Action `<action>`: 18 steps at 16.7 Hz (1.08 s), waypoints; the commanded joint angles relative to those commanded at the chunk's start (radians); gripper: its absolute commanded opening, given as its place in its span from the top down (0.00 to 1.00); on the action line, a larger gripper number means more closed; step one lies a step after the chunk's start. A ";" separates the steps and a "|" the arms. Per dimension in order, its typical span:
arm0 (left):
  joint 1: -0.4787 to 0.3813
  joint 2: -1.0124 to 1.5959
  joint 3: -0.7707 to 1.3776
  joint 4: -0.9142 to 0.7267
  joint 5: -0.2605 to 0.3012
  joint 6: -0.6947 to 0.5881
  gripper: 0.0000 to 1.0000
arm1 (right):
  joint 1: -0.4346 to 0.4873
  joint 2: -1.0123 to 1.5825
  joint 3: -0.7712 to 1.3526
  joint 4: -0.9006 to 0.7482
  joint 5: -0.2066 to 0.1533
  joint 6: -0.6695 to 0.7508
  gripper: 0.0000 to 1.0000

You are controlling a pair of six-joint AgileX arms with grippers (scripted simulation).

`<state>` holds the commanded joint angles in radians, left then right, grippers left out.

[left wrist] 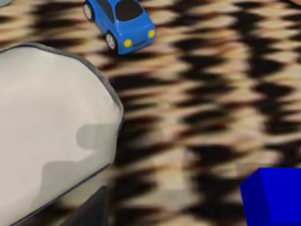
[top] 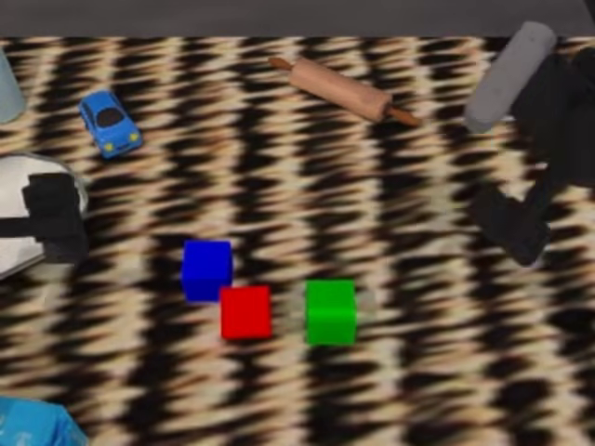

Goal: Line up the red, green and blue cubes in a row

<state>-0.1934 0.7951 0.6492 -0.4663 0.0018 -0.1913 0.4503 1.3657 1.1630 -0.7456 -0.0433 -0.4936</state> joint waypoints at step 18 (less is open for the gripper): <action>-0.273 1.229 0.930 -0.660 0.000 -0.268 0.00 | -0.440 -1.366 -1.163 0.746 0.043 0.494 0.00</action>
<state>-0.4665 2.0240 1.5793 -1.1261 0.0016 -0.4590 0.0100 0.0000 0.0000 0.0000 0.0000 0.0000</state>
